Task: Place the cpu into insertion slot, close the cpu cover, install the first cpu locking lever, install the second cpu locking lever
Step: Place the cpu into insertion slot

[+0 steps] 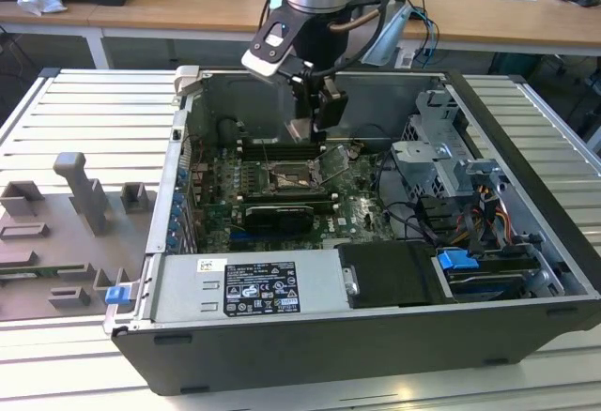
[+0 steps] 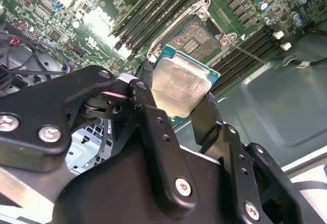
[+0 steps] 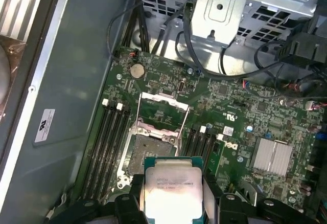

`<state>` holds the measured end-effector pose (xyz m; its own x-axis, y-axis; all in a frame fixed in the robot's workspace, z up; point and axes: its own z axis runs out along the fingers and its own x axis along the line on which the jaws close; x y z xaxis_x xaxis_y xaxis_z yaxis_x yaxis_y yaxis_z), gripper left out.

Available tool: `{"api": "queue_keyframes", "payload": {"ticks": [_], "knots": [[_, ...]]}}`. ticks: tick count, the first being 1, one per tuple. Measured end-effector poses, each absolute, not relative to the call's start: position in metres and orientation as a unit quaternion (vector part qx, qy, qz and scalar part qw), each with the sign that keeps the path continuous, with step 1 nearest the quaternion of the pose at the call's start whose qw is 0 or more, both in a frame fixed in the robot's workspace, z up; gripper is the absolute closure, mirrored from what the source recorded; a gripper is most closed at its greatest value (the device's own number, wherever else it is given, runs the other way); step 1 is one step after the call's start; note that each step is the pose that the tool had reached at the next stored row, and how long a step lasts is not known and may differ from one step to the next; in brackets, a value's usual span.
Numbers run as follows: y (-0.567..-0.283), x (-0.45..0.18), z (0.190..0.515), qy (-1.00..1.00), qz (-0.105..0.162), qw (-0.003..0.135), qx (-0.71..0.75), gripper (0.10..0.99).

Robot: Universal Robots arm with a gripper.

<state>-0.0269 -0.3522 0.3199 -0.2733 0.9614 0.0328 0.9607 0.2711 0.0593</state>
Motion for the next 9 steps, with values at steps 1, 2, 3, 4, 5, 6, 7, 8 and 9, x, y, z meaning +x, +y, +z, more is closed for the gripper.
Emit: {"api": "queue_keyframes", "payload": {"ticks": [1, 2, 3, 4, 5, 6, 7, 8, 9], "knots": [[-0.3522, -0.0269, 0.3194, 0.797, 0.033, 0.005, 0.603, 0.545], [-0.3522, -0.0269, 0.3190, 0.797, 0.033, 0.004, 0.603, 0.545], [-0.3522, -0.0269, 0.3184, 0.797, 0.033, 0.004, 0.603, 0.545], [-0.3522, -0.0268, 0.3175, 0.797, 0.032, 0.003, 0.603, 0.545], [-0.3522, -0.0268, 0.3168, 0.797, 0.032, 0.002, 0.604, 0.545], [-0.3522, -0.0268, 0.3160, 0.797, 0.031, 0.001, 0.604, 0.545], [-0.3522, -0.0269, 0.3151, 0.797, 0.030, 0.000, 0.604, 0.545], [-0.3522, -0.0269, 0.3139, 0.796, 0.030, 0.000, 0.604, 0.545], [-0.3522, -0.0268, 0.3124, 0.796, 0.028, -0.002, 0.604, 0.545]]}}
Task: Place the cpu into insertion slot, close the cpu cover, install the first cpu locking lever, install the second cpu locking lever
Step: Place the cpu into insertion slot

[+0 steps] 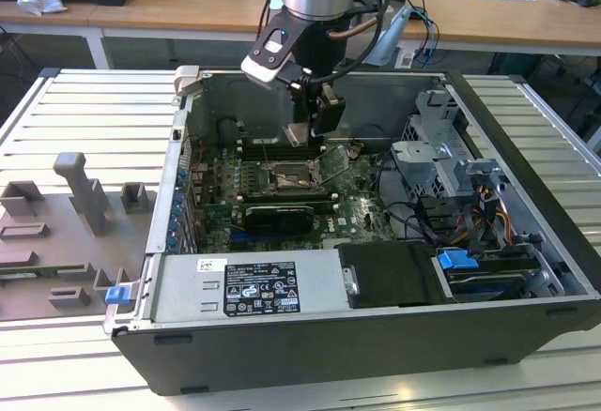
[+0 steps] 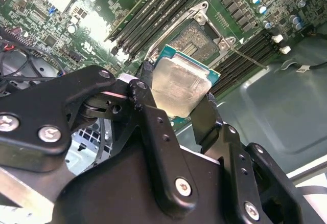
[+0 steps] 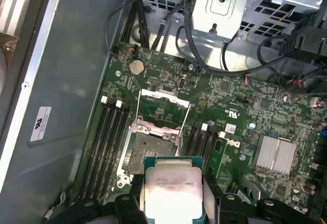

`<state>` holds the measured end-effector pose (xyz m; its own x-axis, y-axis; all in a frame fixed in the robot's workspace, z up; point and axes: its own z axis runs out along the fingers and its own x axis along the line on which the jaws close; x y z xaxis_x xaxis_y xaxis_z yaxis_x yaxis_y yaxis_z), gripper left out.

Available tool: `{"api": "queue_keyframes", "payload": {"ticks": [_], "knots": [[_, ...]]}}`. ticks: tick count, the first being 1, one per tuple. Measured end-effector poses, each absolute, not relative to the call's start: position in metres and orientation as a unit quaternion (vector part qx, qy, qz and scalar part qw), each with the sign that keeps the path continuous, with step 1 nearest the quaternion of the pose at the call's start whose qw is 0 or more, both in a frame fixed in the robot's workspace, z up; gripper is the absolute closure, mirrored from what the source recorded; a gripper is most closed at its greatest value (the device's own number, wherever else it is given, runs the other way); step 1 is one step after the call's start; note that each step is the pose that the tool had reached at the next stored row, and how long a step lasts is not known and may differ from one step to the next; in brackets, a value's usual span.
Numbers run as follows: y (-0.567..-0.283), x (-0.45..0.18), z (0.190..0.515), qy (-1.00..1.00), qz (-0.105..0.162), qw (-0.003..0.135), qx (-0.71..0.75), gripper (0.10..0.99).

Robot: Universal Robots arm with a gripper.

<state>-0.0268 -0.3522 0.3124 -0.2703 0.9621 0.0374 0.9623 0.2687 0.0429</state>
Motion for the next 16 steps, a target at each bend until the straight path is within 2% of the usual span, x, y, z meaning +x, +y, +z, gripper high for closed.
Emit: {"api": "queue_keyframes", "payload": {"ticks": [16], "knots": [[-0.3522, -0.0269, 0.3056, -0.796, -0.023, 0.009, -0.605, 0.545]]}}
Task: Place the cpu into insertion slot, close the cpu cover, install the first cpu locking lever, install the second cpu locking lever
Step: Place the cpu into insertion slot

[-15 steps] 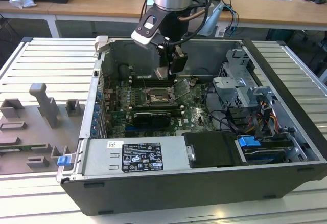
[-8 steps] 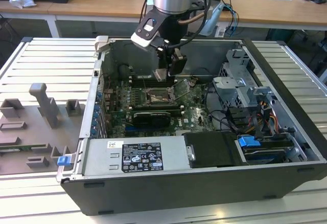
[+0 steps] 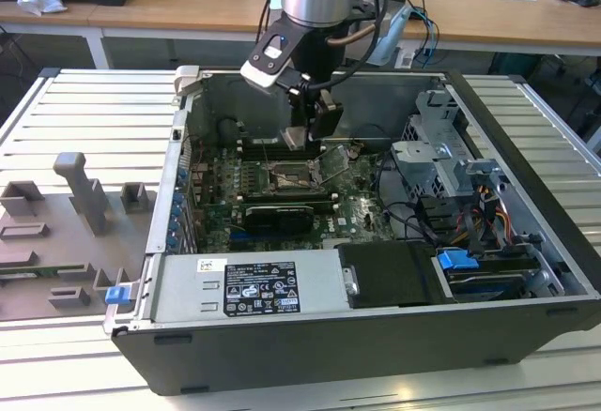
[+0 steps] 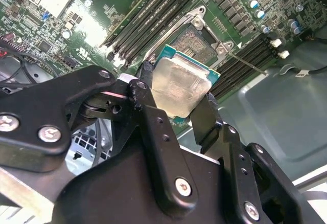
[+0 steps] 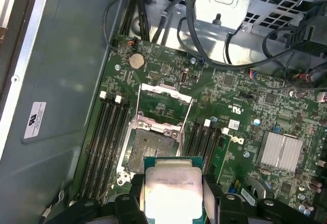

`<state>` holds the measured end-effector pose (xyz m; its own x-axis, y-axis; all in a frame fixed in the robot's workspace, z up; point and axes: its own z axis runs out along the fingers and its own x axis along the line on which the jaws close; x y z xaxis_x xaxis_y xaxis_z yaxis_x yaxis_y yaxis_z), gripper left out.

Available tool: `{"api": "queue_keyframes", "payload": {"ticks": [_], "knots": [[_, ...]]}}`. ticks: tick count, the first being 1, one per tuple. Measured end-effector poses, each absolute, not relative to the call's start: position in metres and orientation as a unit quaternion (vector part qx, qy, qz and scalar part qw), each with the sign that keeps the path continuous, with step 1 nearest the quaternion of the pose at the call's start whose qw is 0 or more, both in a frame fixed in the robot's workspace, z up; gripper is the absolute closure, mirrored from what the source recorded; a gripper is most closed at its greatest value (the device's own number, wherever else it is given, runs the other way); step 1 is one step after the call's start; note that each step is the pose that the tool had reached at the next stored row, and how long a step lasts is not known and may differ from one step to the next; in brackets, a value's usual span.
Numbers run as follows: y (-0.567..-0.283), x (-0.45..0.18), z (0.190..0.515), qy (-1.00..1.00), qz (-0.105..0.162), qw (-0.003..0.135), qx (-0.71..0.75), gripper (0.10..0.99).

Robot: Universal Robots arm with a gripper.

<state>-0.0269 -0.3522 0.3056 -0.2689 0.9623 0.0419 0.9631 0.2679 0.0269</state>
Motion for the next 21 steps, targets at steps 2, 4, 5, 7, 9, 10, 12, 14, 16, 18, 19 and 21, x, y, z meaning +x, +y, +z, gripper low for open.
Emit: {"api": "queue_keyframes", "payload": {"ticks": [2, 4, 5, 7, 9, 10, 12, 14, 16, 18, 19, 21], "knots": [[-0.3522, -0.0269, 0.3051, -0.796, -0.023, 0.009, -0.605, 0.545], [-0.3522, -0.0269, 0.3048, -0.796, -0.023, 0.009, -0.605, 0.545], [-0.3522, -0.0269, 0.3046, -0.796, -0.023, 0.009, -0.605, 0.545], [-0.3522, -0.0269, 0.3039, -0.796, -0.023, 0.010, -0.605, 0.545], [-0.3522, -0.0269, 0.3024, -0.795, -0.023, 0.010, -0.606, 0.545], [-0.3522, -0.0268, 0.3015, -0.794, -0.023, 0.010, -0.608, 0.545], [-0.3522, -0.0269, 0.3006, -0.791, -0.023, 0.009, -0.611, 0.545], [-0.3522, -0.0269, 0.3001, -0.787, -0.023, 0.009, -0.616, 0.545], [-0.3522, -0.0269, 0.2994, -0.782, -0.023, 0.009, -0.623, 0.545], [-0.3522, -0.0269, 0.2990, -0.777, -0.023, 0.009, -0.629, 0.545], [-0.3522, -0.0269, 0.2988, -0.775, -0.023, 0.009, -0.631, 0.545], [-0.3522, -0.0269, 0.2976, -0.772, -0.023, 0.009, -0.635, 0.545]]}}
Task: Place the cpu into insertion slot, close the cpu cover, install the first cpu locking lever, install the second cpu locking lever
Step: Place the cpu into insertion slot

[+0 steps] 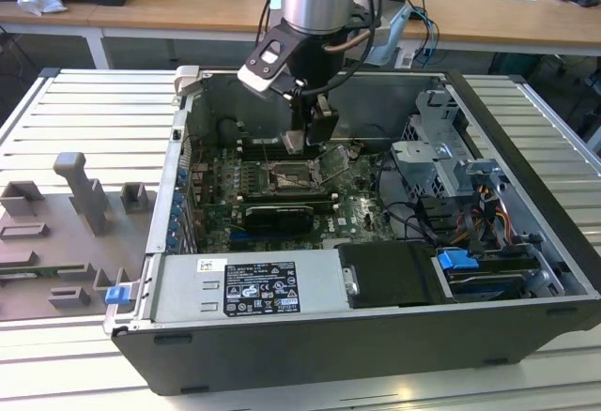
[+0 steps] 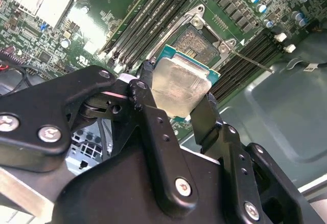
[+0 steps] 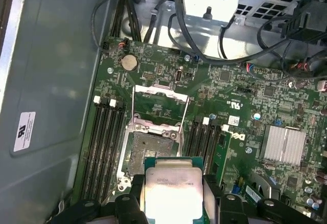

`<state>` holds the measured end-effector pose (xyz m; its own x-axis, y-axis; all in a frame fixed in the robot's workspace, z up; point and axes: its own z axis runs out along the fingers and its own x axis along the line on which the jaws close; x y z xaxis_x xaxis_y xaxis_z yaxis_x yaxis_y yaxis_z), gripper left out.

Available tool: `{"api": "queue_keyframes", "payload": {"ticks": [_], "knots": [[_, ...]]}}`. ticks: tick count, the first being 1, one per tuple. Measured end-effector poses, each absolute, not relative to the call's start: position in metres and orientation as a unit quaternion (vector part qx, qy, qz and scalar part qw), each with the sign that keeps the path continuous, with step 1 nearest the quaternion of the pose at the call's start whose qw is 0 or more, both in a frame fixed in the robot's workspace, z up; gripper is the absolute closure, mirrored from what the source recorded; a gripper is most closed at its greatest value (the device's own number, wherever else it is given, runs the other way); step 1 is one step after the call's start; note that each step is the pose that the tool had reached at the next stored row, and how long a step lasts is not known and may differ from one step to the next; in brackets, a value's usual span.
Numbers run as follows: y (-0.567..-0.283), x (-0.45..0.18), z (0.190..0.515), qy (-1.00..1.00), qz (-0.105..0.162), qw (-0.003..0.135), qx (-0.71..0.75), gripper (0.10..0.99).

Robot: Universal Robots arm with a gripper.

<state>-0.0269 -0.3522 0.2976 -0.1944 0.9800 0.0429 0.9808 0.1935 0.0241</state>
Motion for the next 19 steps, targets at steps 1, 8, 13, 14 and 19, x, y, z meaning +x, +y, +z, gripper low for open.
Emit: {"api": "queue_keyframes", "payload": {"ticks": [1, 8, 13, 14, 19], "knots": [[-0.3522, -0.0270, 0.2969, -0.771, -0.023, 0.009, -0.636, 0.545], [-0.3522, -0.0273, 0.2939, -0.766, -0.023, 0.009, -0.643, 0.545], [-0.3522, -0.0275, 0.2925, -0.765, -0.023, 0.009, -0.644, 0.545], [-0.3522, -0.0275, 0.2922, -0.765, -0.023, 0.009, -0.644, 0.545], [-0.3522, -0.0275, 0.2891, -0.765, -0.023, 0.009, -0.644, 0.545]]}}
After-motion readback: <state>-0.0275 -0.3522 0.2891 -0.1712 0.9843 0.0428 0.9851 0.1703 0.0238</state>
